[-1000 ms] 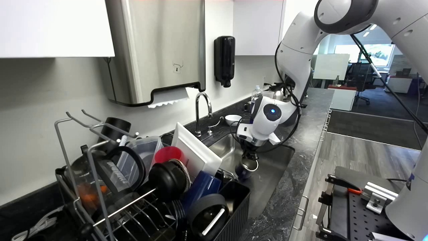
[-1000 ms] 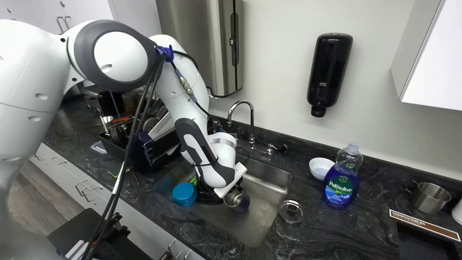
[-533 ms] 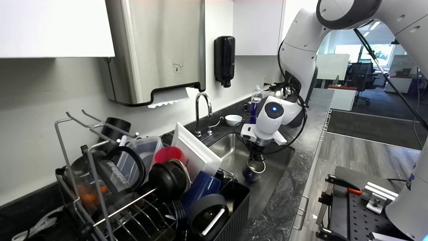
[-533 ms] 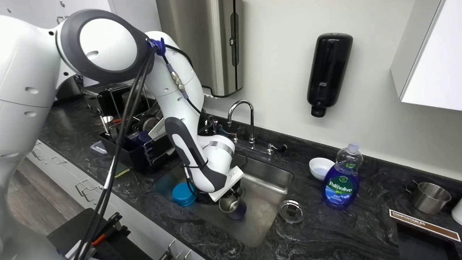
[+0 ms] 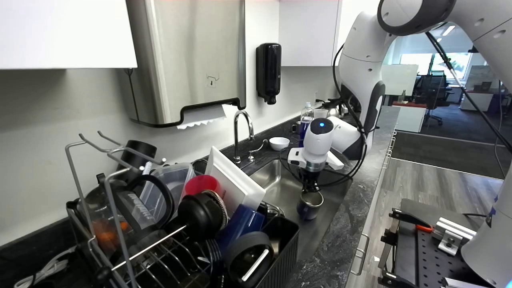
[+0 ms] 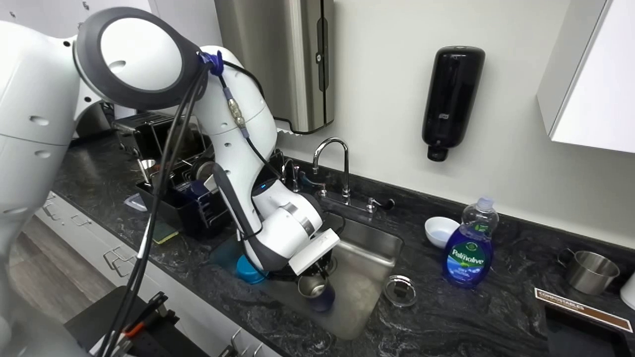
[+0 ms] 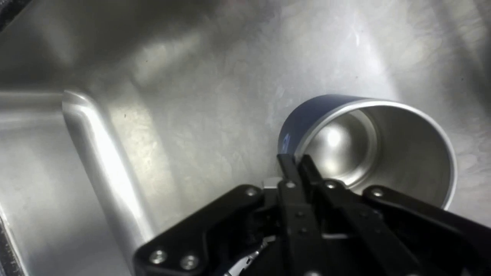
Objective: Pick up the cup in the sink and put it upright
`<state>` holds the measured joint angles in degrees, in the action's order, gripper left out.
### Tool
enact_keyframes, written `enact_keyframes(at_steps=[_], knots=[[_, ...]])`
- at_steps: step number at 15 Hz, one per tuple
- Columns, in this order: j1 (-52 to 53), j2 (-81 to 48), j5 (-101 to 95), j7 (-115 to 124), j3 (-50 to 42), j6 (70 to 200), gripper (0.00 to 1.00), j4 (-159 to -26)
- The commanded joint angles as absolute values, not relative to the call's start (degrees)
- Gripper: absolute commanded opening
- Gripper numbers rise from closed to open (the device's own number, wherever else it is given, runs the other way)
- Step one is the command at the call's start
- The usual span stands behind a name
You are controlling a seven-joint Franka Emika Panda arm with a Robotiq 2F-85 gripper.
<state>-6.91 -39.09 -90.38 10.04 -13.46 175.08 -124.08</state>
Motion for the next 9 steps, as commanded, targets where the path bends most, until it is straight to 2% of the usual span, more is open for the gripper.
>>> enact_keyframes(at_steps=[1,9], knots=[[-9.0,-38.8,-76.1,-5.4,-10.6,172.0,0.01,-127.3],[-15.4,-36.2,-46.5,-31.3,1.6,155.8,0.01,-124.4]])
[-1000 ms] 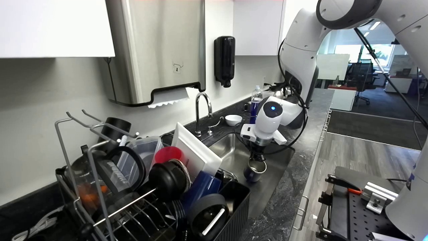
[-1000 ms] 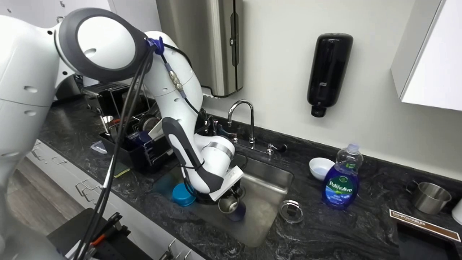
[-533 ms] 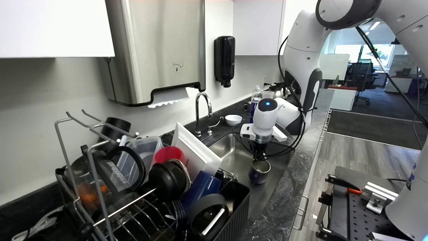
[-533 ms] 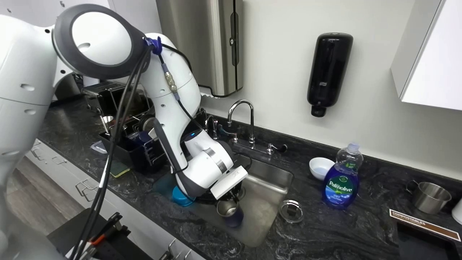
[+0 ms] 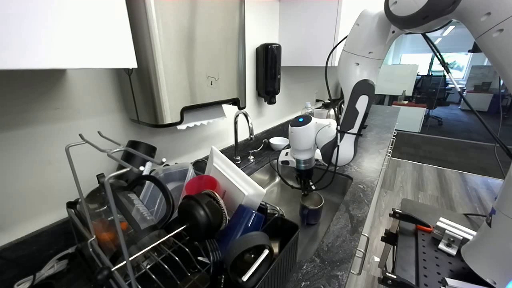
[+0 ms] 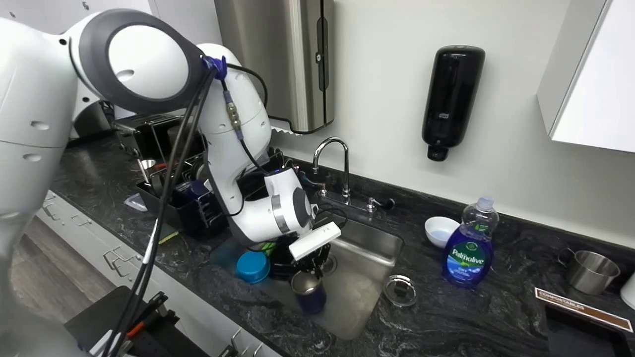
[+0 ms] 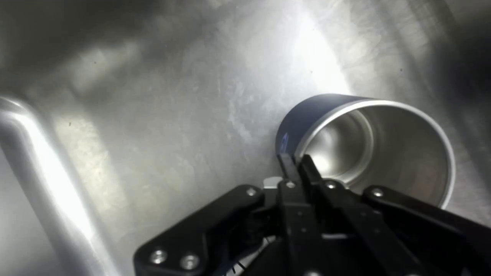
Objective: Pick up the cup in the sink and put it upright
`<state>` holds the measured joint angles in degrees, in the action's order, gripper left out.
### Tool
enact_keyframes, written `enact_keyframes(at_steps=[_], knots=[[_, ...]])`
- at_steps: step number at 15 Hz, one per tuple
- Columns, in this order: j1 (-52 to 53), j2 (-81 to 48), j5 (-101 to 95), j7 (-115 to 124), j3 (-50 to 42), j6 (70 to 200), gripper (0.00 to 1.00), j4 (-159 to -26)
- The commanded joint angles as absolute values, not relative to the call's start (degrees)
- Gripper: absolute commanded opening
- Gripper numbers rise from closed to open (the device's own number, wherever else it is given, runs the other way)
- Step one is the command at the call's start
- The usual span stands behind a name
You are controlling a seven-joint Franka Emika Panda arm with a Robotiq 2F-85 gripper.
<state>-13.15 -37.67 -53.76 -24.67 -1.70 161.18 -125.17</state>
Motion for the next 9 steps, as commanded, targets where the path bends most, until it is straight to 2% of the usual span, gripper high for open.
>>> enact_keyframes(at_steps=[1,9], knots=[[-15.5,-35.9,-43.7,-33.2,2.2,154.1,0.01,-123.6],[-13.7,-36.4,-30.2,-40.2,1.4,149.1,0.01,-118.6]])
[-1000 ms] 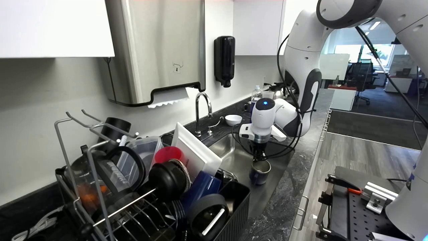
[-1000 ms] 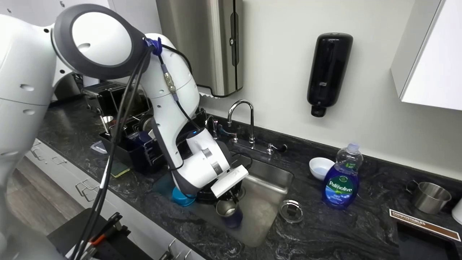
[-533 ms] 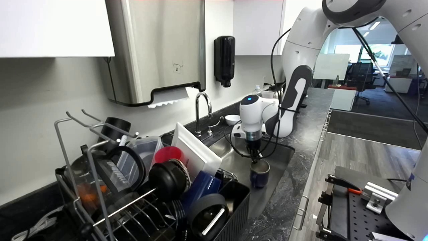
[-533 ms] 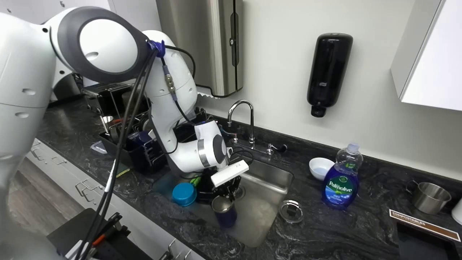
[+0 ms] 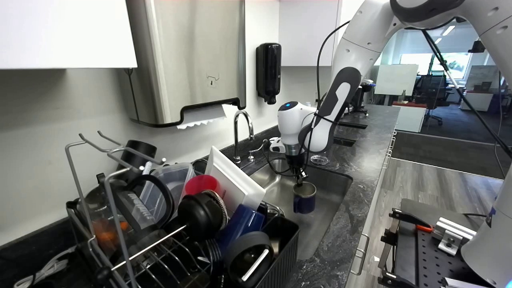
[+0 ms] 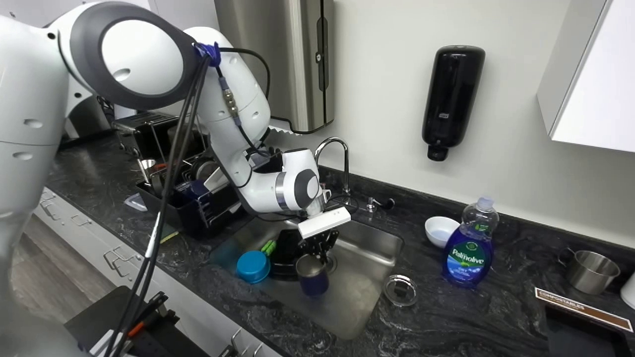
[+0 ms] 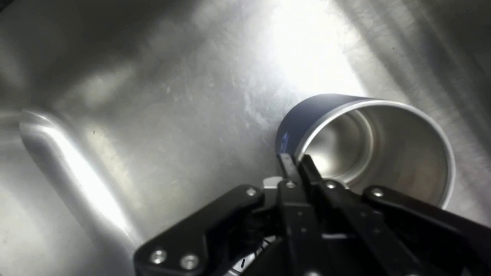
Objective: Pick up the cup in the sink and put it upright
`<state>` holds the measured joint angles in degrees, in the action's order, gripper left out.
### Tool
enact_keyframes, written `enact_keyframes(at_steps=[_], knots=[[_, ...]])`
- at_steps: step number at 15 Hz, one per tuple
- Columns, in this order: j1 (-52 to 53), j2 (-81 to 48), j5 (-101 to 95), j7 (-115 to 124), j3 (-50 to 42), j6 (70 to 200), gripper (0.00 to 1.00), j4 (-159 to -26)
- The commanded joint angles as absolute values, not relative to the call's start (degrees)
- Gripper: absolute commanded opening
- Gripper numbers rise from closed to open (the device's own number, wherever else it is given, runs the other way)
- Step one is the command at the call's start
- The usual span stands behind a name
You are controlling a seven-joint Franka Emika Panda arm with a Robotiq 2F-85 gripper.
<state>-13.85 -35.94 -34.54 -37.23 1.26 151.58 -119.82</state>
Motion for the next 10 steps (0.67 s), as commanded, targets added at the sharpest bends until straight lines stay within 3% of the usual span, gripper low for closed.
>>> enact_keyframes(at_steps=[1,10], knots=[[-13.4,-36.8,-28.8,-40.4,1.2,148.7,0.01,-118.1],[-13.0,-39.4,-24.1,-38.7,-0.6,153.3,0.01,-117.3]])
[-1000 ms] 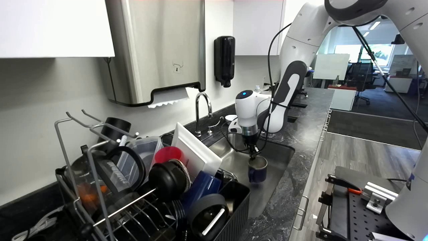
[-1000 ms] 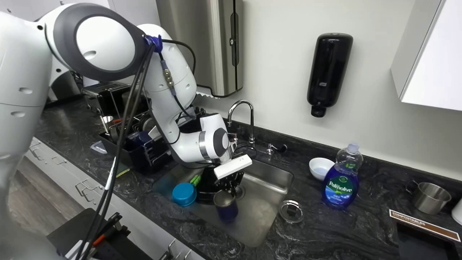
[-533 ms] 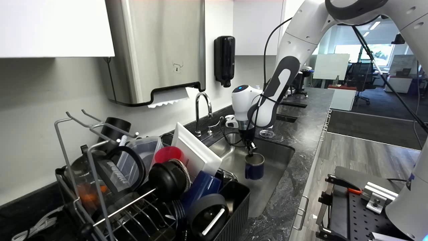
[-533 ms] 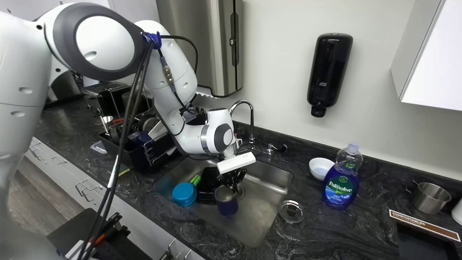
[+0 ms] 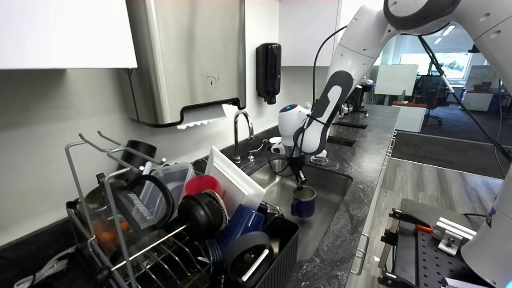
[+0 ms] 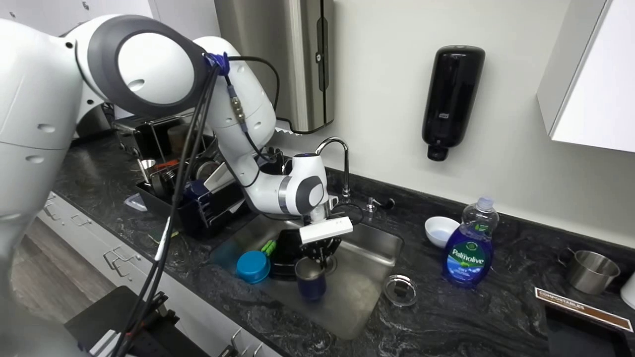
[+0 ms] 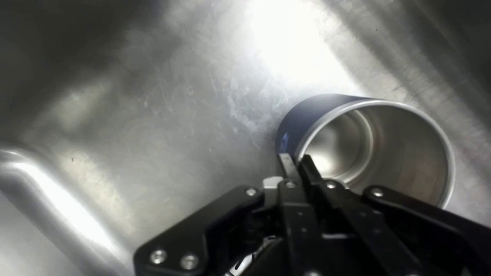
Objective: Pick up the cup in the sink and put it upright
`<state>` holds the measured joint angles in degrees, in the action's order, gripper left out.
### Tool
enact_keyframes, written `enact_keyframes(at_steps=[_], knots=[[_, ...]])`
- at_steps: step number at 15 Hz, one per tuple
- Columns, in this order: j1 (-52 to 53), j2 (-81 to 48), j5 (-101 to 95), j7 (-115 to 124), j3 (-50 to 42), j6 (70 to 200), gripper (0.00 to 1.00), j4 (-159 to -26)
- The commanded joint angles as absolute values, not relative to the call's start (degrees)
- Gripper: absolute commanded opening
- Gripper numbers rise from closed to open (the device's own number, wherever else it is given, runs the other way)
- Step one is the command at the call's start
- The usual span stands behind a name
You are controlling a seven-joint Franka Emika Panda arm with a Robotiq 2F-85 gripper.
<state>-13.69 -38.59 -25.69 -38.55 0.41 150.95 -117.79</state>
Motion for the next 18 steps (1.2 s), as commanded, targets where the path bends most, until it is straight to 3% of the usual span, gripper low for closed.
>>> enact_keyframes(at_steps=[1,12,13,15,18], knots=[[-13.2,-39.8,-24.0,-39.0,-0.5,153.8,0.01,-117.0],[-13.4,-43.5,-24.1,-39.1,-0.5,161.9,0.01,-115.6],[-13.4,-43.5,-24.1,-39.0,-0.5,162.0,0.31,-115.7],[-13.3,-43.1,-24.2,-38.8,-0.7,162.0,0.38,-116.0],[-13.0,-42.2,-24.3,-38.4,-1.1,162.1,0.6,-116.7]])
